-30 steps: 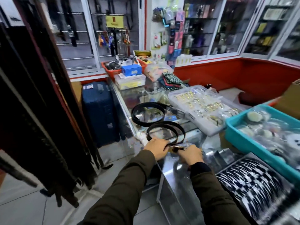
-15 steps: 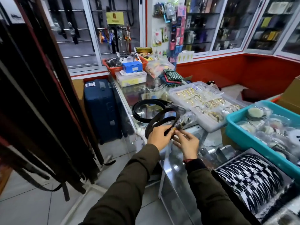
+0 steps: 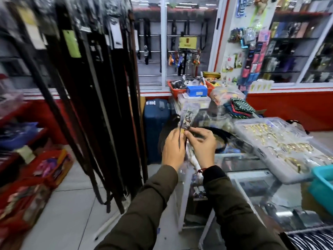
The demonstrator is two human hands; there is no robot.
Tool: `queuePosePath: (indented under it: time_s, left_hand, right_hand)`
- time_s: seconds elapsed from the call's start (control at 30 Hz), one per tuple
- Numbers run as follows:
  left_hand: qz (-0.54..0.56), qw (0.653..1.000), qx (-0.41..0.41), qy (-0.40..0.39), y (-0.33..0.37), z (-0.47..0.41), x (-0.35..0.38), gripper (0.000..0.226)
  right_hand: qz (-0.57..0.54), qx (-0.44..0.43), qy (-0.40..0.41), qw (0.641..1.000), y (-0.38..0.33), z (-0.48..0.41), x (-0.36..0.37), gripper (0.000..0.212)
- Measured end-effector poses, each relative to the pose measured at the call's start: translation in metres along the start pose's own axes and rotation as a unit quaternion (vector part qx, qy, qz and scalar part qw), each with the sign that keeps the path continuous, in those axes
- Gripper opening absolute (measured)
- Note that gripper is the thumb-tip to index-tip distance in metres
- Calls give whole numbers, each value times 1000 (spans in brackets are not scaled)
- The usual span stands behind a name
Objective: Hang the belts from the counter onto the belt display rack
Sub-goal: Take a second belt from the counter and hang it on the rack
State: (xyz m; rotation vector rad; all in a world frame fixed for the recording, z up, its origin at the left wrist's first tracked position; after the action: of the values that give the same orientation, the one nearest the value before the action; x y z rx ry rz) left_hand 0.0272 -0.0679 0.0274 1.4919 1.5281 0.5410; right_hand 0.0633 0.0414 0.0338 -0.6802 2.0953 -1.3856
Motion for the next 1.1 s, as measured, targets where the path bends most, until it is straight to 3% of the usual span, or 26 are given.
queuePosePath:
  time_s: [0.07, 0.13, 0.27, 0.5, 0.8, 1.0, 1.1]
  left_hand:
    - [-69, 997, 1, 47, -4, 3, -18, 44]
    - [-61, 996, -4, 66, -7, 3, -31, 44]
    - [76, 986, -24, 144, -10, -9, -72, 32]
    - [222, 953, -44, 202, 6, -57, -169, 27]
    - [208, 932, 39, 296, 62, -107, -284, 34]
    - [137, 913, 100, 371, 104, -131, -348, 28]
    - [123, 913, 103, 374, 118, -143, -375, 32]
  right_hand:
    - [2, -30, -30, 999, -10, 2, 19, 24]
    - [-28, -40, -79, 996, -19, 3, 33, 17]
    - [-115, -26, -188, 975, -41, 5, 68, 25]
    - [-222, -20, -250, 942, -116, -9, 133, 25]
    - [-268, -96, -292, 913, -246, -16, 203, 33]
    - [-269, -157, -301, 901, -322, -12, 236, 34]
    - [-267, -177, -308, 896, -350, -14, 250, 33]
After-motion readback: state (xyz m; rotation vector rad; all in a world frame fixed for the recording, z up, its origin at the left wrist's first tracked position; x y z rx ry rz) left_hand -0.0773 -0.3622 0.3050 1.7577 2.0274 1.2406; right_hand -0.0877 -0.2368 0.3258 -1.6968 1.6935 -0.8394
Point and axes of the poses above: each hand's wrist, its own z-axis away from the middle knuckle, its own x-axis out of the palm, y = z × x, the point moved 2 cm from there along -z, towards the middle knuckle, and after that the axes turned 10 degrees about z, right-handed, at the moved point
